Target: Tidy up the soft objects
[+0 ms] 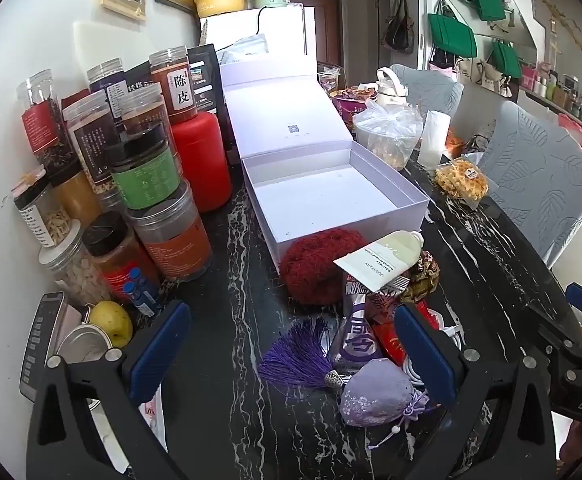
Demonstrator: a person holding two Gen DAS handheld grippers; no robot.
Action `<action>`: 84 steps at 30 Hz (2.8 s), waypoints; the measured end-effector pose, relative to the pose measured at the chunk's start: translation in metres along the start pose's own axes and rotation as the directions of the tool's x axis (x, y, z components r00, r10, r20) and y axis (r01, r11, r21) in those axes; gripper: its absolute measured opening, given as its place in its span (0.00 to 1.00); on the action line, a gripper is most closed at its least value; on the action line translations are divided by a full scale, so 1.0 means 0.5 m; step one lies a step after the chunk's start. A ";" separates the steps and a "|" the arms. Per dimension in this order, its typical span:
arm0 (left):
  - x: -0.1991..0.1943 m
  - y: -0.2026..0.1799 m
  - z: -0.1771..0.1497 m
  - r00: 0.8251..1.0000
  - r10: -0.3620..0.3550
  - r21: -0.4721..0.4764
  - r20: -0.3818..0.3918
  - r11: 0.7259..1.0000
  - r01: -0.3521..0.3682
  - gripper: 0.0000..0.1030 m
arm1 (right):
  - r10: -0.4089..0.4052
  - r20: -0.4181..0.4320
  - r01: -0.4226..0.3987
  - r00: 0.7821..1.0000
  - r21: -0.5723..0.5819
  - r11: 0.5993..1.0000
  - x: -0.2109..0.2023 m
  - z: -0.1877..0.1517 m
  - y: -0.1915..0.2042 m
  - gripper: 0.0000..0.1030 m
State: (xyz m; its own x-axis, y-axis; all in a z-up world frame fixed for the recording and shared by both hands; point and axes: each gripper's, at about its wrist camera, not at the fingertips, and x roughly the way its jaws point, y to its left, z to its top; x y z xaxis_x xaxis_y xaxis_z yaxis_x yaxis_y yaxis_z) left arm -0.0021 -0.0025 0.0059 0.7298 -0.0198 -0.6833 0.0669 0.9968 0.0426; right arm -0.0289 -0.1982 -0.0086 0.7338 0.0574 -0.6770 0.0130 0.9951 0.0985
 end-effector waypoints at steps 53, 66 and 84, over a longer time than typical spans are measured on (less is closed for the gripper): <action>-0.011 -0.005 -0.013 1.000 -0.016 -0.010 0.000 1.000 0.016 1.00 | -0.007 0.007 0.007 1.000 0.002 1.000 -0.008 -0.001 -0.001 1.00; -0.045 0.005 -0.030 1.000 -0.017 -0.024 0.022 1.000 0.018 1.00 | 0.009 0.025 -0.009 1.000 -0.008 1.000 -0.037 -0.014 0.007 1.00; -0.043 0.043 -0.103 0.999 -0.044 -0.072 -0.026 0.997 0.042 1.00 | 0.103 -0.021 -0.104 0.994 -0.037 0.994 -0.018 -0.081 0.031 1.00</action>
State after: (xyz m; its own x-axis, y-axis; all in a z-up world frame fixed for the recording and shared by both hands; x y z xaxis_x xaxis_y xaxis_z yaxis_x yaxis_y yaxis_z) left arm -0.0513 0.0231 -0.0162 0.7081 -0.0614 -0.7034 0.0481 0.9981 -0.0387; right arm -0.0628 -0.1802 -0.0304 0.7167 0.1611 -0.6785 -0.0884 0.9861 0.1407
